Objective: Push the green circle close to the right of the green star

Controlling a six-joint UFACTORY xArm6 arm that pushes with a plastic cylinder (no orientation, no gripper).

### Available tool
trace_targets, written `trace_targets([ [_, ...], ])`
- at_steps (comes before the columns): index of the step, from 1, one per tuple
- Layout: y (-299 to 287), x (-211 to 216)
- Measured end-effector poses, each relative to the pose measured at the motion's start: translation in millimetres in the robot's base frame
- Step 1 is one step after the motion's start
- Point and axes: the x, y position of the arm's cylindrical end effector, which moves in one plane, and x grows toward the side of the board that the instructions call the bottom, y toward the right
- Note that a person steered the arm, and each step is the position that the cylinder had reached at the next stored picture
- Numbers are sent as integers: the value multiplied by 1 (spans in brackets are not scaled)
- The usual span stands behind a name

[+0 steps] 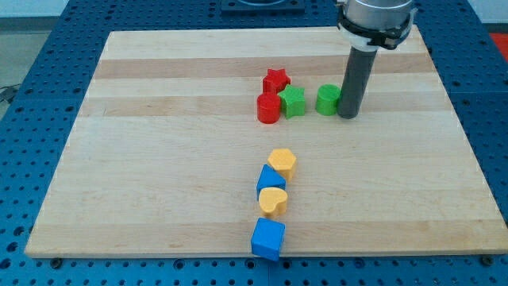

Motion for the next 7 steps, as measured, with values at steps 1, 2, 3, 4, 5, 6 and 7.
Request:
trace_targets([
  [1,-5,0],
  [2,-11,0],
  [3,-16,0],
  [4,-21,0],
  [5,-24,0],
  [6,-27,12],
  [7,-39,17],
])
